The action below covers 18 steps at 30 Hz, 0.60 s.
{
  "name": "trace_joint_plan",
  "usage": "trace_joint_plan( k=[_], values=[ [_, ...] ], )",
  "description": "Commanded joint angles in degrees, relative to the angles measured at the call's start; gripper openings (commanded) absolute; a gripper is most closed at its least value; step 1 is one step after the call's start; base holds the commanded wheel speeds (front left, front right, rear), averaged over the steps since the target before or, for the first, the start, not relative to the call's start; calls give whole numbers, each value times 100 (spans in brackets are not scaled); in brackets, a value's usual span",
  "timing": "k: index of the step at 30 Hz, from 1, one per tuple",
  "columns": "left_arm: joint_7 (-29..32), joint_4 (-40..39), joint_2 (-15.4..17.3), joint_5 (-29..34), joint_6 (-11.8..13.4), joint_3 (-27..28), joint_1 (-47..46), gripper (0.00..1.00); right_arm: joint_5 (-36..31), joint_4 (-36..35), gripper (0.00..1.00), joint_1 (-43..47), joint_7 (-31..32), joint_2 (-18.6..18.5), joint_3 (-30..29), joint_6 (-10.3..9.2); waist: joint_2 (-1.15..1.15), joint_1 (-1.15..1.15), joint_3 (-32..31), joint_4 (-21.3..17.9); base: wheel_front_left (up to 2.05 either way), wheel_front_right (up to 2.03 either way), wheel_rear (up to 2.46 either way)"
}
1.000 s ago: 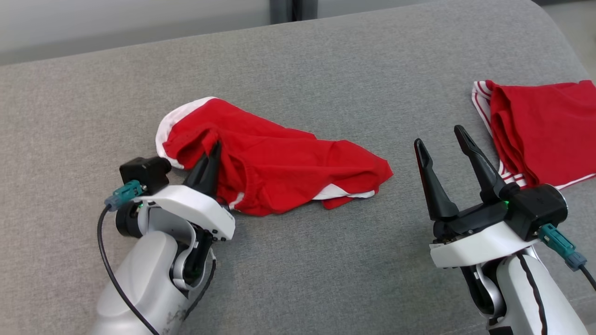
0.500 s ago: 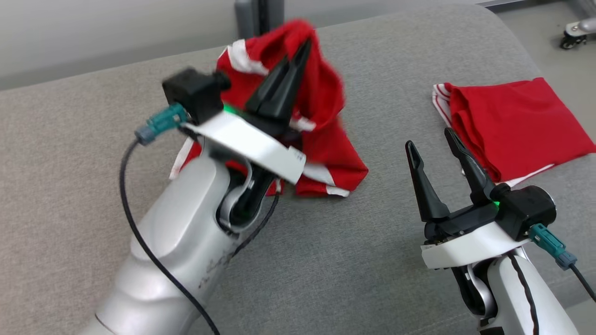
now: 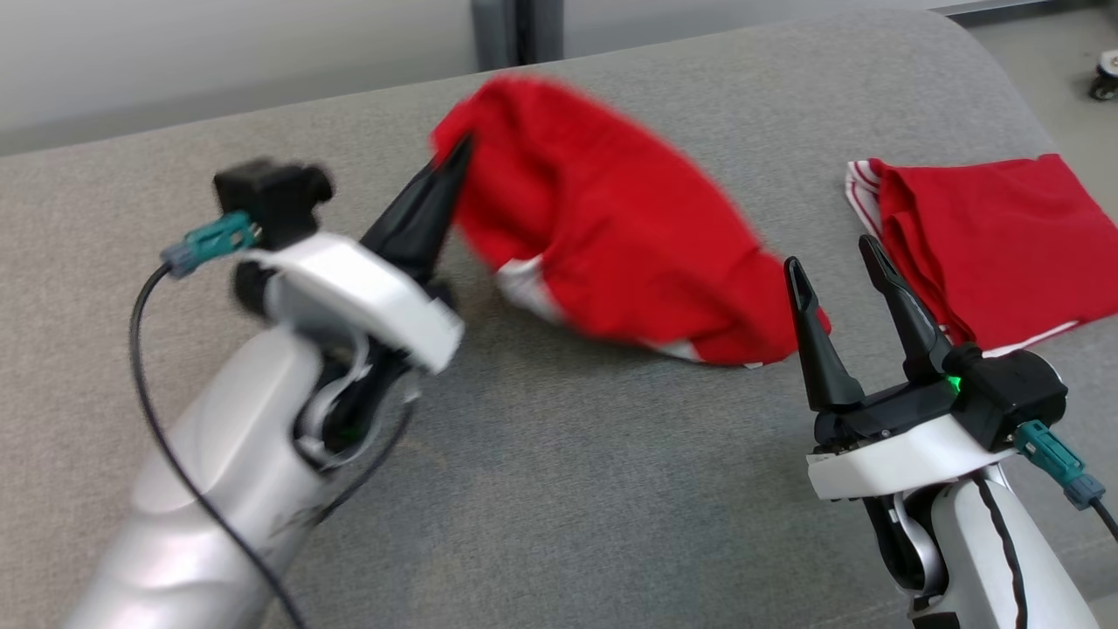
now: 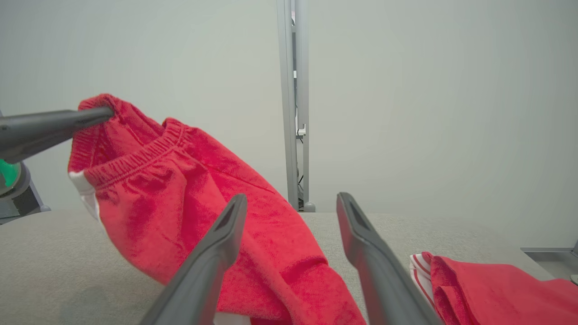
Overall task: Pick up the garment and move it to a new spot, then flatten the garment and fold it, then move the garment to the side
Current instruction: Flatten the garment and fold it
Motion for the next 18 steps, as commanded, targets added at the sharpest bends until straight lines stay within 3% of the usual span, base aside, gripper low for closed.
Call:
trace_joint_plan(
  k=[1,4,9,11,12,18],
  values=[
    [21,102,151,60,2,4,69,0,-13,-18,100,-43,-29,-24,-25,-4,0,0,50,98,0,0,0],
    [107,645,495,110,60,-9,382,0,-32,-10,100,-80,-29,-50,-29,-4,0,0,75,224,0,0,0],
    [65,1512,780,197,152,-14,621,0,-55,27,100,-114,-29,-94,0,-4,0,0,78,404,0,0,0],
    [27,1838,859,414,254,-142,573,48,-64,57,100,-119,-29,-118,12,-4,0,0,62,463,0,0,0],
    [-40,1969,863,467,317,-158,526,100,-61,69,100,-120,-29,-121,26,-4,0,0,52,487,0,0,0],
    [-528,2442,780,619,407,-117,402,100,-63,148,100,-100,-29,-131,67,-4,0,0,-47,588,0,0,0]
  ],
)
